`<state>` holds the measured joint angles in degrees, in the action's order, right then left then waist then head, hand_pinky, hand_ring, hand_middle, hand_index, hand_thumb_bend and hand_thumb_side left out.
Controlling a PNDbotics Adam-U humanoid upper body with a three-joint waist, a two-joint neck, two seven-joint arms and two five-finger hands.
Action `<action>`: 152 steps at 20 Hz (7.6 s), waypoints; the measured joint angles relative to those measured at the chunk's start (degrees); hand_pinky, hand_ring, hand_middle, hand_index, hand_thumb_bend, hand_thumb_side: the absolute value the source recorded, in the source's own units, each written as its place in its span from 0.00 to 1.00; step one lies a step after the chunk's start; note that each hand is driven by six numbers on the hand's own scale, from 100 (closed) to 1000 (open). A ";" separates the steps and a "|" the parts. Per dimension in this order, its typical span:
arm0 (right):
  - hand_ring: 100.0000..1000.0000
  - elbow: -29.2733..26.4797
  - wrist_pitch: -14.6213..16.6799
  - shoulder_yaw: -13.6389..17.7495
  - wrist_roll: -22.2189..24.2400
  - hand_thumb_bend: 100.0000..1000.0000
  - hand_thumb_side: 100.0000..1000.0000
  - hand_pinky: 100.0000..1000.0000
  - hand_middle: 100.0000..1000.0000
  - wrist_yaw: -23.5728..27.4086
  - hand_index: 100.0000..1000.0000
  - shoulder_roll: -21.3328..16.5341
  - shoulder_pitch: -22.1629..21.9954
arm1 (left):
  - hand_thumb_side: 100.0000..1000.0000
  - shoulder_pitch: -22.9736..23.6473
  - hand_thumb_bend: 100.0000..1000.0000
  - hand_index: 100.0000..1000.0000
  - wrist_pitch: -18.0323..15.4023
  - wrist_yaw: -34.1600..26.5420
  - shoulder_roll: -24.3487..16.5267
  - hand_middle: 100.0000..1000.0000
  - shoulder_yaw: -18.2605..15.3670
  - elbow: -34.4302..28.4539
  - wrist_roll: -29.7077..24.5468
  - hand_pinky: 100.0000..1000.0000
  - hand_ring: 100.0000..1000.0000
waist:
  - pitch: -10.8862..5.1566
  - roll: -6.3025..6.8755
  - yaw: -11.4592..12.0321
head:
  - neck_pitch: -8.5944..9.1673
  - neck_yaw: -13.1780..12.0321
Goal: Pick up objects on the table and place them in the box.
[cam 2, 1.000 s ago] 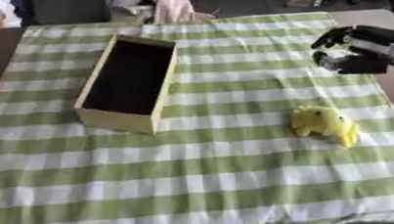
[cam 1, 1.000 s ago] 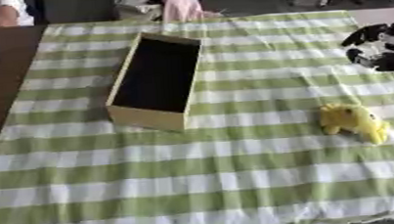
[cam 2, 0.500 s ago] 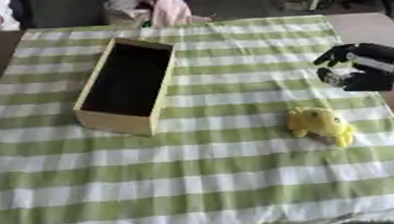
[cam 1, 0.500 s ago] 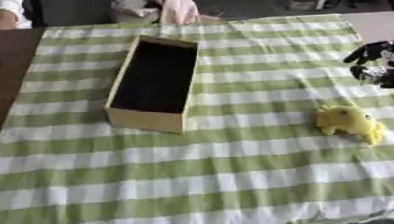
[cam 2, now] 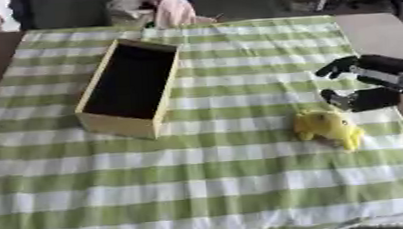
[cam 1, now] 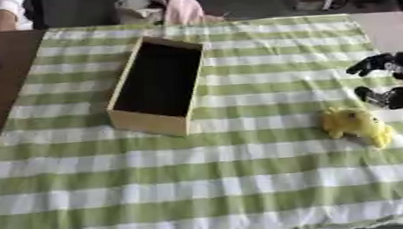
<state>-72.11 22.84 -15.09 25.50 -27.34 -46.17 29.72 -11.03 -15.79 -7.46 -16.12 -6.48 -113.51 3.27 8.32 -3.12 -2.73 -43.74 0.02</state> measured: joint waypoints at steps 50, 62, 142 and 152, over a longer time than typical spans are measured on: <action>0.43 0.76 -7.35 0.63 -6.32 0.13 0.41 0.56 0.42 -16.00 0.75 5.04 -5.47 | 0.72 -0.04 0.00 0.66 0.36 -0.10 0.01 0.87 -0.04 0.00 -1.33 0.40 1.00 | 1.42 0.94 0.09 | 0.00 -0.10; 0.43 1.11 -8.98 0.55 -7.69 0.06 0.40 0.58 0.43 -13.68 0.74 5.01 -4.47 | 0.72 0.00 0.00 0.66 0.65 -0.13 0.02 0.88 -0.04 0.00 -1.92 0.40 1.00 | 1.51 0.78 0.05 | 0.00 -0.17; 0.55 23.57 0.18 7.69 -10.85 0.00 0.08 0.74 0.57 -50.69 0.79 50.97 34.45 | 0.73 -2.69 0.00 0.65 1.11 -3.28 2.47 0.89 1.09 0.00 -5.11 0.40 1.00 | 5.68 2.38 7.45 | 2.85 3.18; 0.55 24.66 -0.33 8.91 -12.20 0.00 0.08 0.69 0.57 -53.95 0.78 51.37 34.27 | 0.73 -2.69 0.00 0.65 1.20 -3.33 2.59 0.90 1.08 0.00 -5.21 0.40 1.00 | 5.80 2.61 7.29 | 3.01 3.16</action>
<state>-47.45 22.51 -6.18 13.29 -81.30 5.20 63.99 -13.72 -14.60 -10.79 -13.53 -5.40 -113.51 -1.93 14.12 -0.51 4.56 -40.73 3.18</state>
